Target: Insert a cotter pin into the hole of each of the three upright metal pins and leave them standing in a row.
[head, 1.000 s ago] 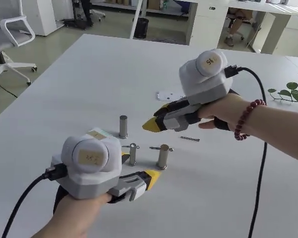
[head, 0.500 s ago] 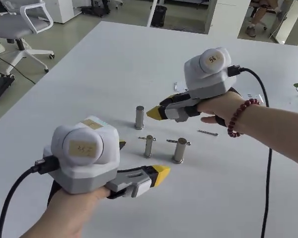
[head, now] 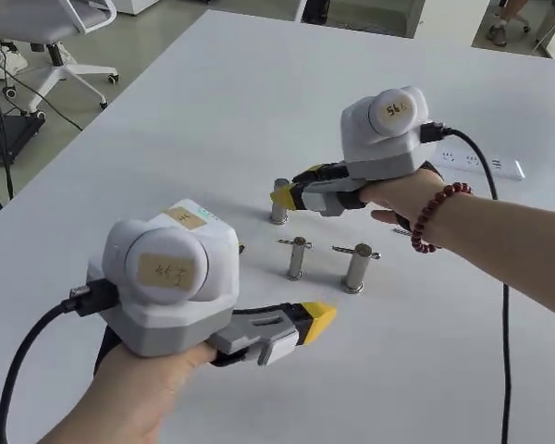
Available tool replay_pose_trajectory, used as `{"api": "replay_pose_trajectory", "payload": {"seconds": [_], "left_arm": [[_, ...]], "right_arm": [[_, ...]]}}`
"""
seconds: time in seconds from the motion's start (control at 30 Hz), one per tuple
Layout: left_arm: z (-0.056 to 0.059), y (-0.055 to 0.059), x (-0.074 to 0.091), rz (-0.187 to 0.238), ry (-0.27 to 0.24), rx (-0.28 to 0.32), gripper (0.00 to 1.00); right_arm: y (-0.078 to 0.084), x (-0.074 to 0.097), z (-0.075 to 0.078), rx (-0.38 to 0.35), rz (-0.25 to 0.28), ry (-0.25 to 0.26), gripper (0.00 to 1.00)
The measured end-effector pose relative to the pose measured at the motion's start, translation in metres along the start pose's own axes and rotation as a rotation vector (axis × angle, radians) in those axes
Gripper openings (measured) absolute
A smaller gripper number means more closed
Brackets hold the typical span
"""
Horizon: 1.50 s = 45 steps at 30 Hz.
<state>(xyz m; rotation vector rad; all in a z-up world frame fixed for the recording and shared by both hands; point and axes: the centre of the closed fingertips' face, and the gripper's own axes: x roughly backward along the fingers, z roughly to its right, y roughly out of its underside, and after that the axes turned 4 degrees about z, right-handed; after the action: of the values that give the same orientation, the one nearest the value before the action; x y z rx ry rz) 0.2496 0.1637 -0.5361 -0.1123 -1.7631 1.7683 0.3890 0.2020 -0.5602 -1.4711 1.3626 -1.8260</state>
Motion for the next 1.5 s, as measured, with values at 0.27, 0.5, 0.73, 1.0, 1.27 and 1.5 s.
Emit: {"api": "replay_pose_trajectory", "payload": {"seconds": [0.27, 0.5, 0.73, 1.0, 1.27, 1.5], "left_arm": [[-0.002, -0.001, -0.003, -0.003, -0.011, -0.011, 0.7], [-0.002, 0.002, -0.004, -0.013, 0.001, 0.02, 0.68], [-0.004, 0.001, -0.004, -0.011, -0.007, 0.031, 0.67], [-0.003, -0.002, -0.004, -0.004, -0.012, 0.03, 0.65], [0.002, -0.002, -0.003, -0.007, 0.004, 0.021, 0.67], [0.005, -0.002, -0.004, -0.008, 0.018, 0.003, 0.7]], "right_arm": [[0.003, -0.014, 0.01, 0.01, -0.015, 0.009, 0.15], [0.003, -0.019, 0.01, 0.016, -0.028, 0.017, 0.12], [0.004, -0.019, 0.009, 0.047, -0.044, 0.011, 0.09], [0.005, -0.017, 0.01, 0.066, -0.068, 0.01, 0.08], [0.01, -0.002, 0.007, 0.087, -0.086, 0.026, 0.08], [0.016, 0.015, 0.013, 0.063, -0.094, 0.045, 0.08]]}}
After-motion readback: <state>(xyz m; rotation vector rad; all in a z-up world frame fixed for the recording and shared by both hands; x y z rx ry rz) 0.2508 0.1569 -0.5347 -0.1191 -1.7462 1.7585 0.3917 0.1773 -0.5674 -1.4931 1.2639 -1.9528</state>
